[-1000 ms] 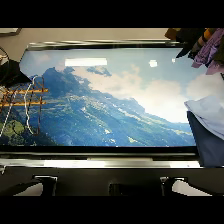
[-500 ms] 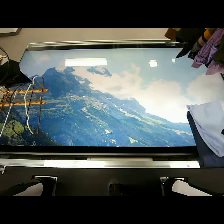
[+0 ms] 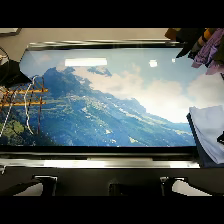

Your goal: Fold the clothes and pants, and hang the long-sleeved shirts on hangers.

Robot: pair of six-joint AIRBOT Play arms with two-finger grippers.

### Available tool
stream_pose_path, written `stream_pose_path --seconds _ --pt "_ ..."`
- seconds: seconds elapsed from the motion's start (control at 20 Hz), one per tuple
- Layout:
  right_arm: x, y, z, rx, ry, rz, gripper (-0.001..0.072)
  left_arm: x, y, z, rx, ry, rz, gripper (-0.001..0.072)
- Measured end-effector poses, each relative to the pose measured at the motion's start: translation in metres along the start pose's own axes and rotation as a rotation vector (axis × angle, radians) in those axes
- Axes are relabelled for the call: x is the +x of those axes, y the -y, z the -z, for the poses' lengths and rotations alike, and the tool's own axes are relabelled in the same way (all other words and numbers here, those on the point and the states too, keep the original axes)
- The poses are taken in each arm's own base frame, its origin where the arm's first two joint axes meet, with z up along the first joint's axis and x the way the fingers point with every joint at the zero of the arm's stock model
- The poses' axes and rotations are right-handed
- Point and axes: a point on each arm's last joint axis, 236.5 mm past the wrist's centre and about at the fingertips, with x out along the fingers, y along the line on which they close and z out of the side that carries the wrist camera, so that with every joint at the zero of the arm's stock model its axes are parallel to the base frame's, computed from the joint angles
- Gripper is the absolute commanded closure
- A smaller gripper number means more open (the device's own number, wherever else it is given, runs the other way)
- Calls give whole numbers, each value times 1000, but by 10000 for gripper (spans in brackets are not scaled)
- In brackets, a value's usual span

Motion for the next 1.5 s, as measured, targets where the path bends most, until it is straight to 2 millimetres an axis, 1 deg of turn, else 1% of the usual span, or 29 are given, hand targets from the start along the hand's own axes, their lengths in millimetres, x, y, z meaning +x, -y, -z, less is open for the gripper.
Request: stream_pose_path --seconds 0.2,0.25,0.3,0.35,0.4,0.55,0.6,0.65,0.7,0.75,0.8,0.85,0.9,0.95,1.0,1.05,1.1,1.15,1.2,1.3,1.35,1.4,1.5 --pt "2 4 2 -23 -5 22 671 0 0 0 0 0 0 689" --pt "2 5 1 -28 -4 26 588 0 0 0 0 0 0 689" --pt "2 5 1 -32 -2 30 449 0 0 0 0 0 0 689" --pt "3 7 1 -35 -2 37 258 0 0 0 0 0 0 689" --pt "3 8 1 -35 0 38 157 0 0 0 0 0 0 689" --pt "-1 5 -2 -34 23 14 179 0 0 0 0 1 0 689" --pt "-4 2 -5 -25 45 -17 206 1 0 -1 -1 1 0 689" --pt "-12 -5 -10 -11 83 -75 323 3 0 -2 -2 2 1 689" --pt "-23 -17 -17 -5 128 -159 431 5 0 -3 -2 1 2 689" --pt "-39 -33 -23 -10 179 -263 442 9 0 -5 0 -3 3 689" --pt "-62 -55 -31 -35 248 -395 467 14 2 -6 8 -8 7 689" --pt "-91 -79 -36 -71 321 -521 498 20 4 -7 22 -15 11 690" --pt "-124 -103 -37 -121 394 -641 603 26 7 -7 37 -21 12 690" --pt "-156 -125 -33 -178 458 -738 670 33 10 -7 57 -27 4 691" --pt "-187 -147 -22 -243 509 -825 675 39 12 -7 83 -29 -12 691" --pt "-218 -171 -5 -321 553 -905 675 46 14 -4 107 -35 -35 691" --pt "-244 -194 18 -405 585 -969 675 53 14 0 128 -41 -60 691" --pt "-265 -214 43 -486 608 -1017 675 59 15 6 153 -49 -83 691" --pt "-284 -232 72 -575 628 -1057 675 64 15 14 175 -56 -100 691" --pt "-310 -260 132 -741 651 -1111 675 74 13 33 210 -70 -122 690" --pt "-317 -269 157 -810 660 -1123 675 77 10 44 221 -73 -132 690" --pt "-322 -276 181 -878 674 -1129 675 79 8 53 229 -74 -137 689" --pt "-326 -284 214 -974 694 -1126 672 83 1 69 239 -82 -151 687"
